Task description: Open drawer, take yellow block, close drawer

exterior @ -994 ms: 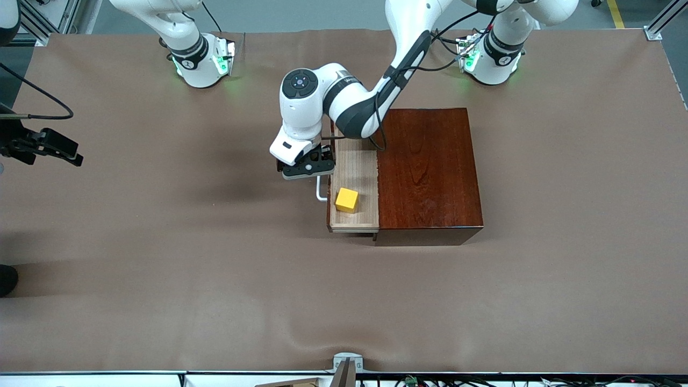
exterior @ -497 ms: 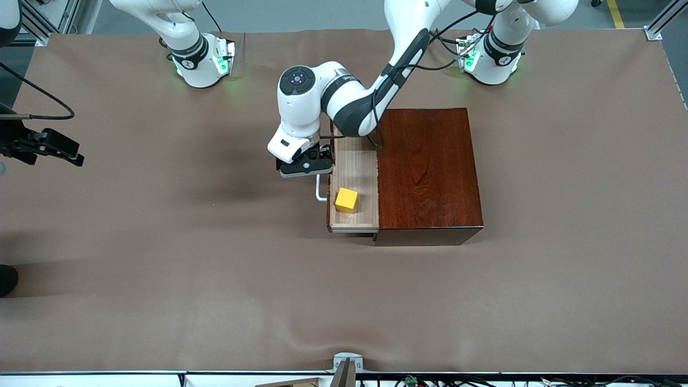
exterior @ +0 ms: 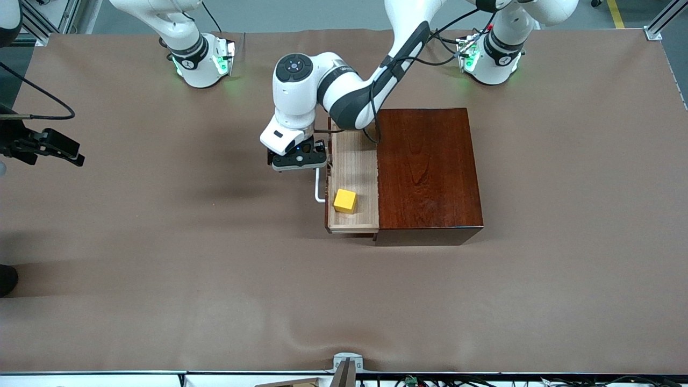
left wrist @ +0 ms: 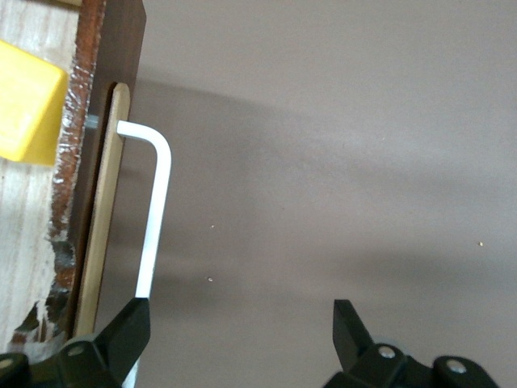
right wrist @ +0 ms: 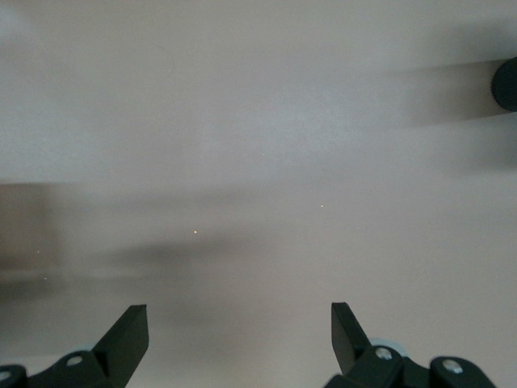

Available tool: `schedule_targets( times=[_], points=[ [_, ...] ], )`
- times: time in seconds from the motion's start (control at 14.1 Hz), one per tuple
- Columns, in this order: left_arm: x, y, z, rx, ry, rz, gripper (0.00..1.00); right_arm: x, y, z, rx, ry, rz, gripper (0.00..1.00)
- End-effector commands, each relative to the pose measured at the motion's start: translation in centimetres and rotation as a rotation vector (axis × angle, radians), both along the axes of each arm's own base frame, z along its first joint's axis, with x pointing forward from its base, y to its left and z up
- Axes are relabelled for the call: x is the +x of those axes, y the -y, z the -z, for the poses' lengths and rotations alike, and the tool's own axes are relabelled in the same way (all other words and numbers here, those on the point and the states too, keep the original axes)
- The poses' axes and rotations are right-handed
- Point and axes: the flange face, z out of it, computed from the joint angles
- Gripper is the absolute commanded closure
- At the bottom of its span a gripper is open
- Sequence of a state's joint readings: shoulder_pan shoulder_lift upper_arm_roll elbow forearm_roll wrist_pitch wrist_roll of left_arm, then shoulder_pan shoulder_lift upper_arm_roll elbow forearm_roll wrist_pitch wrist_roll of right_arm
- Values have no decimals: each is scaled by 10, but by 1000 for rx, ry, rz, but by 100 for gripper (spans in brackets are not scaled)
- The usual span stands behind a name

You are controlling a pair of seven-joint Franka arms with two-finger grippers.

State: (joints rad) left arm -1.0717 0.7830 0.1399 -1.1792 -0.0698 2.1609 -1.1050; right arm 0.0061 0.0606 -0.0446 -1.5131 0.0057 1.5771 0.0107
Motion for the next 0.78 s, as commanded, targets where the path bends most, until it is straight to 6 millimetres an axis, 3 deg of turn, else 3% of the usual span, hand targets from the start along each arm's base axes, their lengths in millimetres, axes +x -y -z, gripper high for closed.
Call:
schedule_targets(
  times=[0.0,0.07,0.35,0.71],
  points=[
    [3,-12,-33,14,-6,-28,0,-1,-3,-1,7,1,-2,0],
    [5,-18,-48,13,-8,-34,0,-2,-4,0,7,0,-5,0],
    [51,-77,-104,31,-25,-103,0,-2,-5,0,7,-2,-6,0],
    [83,-153,-141,54,-80,-100,0,-2,-7,3,7,-9,-12,0]
  ],
)
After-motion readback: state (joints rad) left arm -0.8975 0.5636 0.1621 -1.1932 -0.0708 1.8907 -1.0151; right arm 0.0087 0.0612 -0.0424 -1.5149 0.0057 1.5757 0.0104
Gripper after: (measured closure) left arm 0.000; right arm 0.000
